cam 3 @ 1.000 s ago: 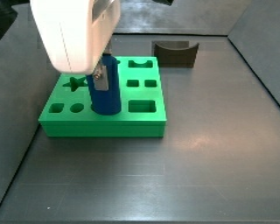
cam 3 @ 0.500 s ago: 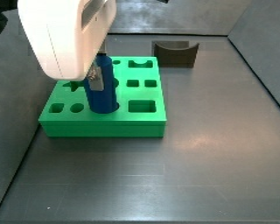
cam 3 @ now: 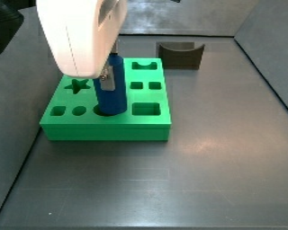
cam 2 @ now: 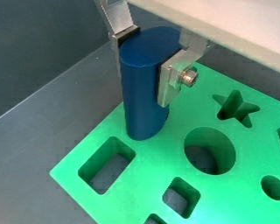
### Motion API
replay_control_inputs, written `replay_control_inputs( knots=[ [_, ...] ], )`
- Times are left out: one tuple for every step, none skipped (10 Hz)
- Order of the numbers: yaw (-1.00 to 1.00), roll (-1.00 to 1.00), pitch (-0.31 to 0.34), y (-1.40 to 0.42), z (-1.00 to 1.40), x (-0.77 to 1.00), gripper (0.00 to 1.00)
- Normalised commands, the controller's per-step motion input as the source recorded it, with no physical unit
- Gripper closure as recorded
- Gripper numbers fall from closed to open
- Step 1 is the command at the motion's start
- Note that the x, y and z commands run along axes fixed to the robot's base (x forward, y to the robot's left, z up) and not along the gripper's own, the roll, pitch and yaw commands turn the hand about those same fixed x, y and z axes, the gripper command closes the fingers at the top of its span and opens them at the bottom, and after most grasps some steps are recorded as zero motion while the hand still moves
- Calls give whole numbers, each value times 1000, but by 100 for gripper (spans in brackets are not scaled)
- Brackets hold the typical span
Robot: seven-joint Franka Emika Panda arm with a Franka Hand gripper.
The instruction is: Insert the oval object.
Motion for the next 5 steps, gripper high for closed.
replay_control_inputs(
  knots=[
    [37,-54,-27,-11,-214,-263,100],
    [177,-47,-23,-154,-160,-74,100],
    [89,-40,-19,-146,-146,-40,100],
    [0,0,0,-69,-257,60,100],
    [-86,140,43,-20,-497,189,100]
  ],
)
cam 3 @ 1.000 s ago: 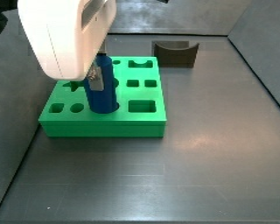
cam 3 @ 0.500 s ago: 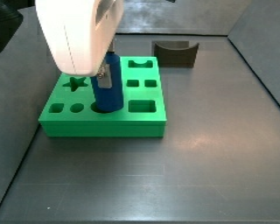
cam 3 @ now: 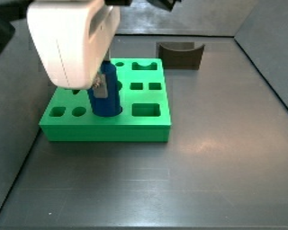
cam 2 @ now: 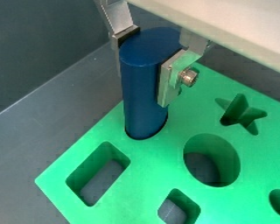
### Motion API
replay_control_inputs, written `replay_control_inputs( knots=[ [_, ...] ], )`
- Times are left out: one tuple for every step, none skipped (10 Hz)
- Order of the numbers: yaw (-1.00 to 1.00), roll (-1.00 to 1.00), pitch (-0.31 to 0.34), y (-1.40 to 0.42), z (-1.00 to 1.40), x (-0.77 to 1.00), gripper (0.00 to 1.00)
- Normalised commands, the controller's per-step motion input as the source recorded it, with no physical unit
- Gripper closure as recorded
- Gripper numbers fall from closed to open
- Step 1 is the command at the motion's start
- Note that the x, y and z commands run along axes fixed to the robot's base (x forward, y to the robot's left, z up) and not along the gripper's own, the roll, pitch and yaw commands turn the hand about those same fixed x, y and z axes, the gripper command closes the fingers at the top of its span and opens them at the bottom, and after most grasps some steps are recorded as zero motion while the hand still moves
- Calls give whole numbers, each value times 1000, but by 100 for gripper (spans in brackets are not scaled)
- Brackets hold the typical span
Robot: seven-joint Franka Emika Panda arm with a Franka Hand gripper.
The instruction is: Insert the oval object.
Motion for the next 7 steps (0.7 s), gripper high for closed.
replay_control_inputs(
  knots=[
    [-166,153,27,-166,-646,257,100],
    [-220,190,37,-229,-583,300,100],
    [-223,194,70,-217,-503,297,100],
    [-203,150,91,-171,-440,320,100],
    [-134,69,103,-57,-366,329,100],
    [-40,-69,0,0,-157,120,100],
    [0,0,0,0,0,0,100]
  ],
)
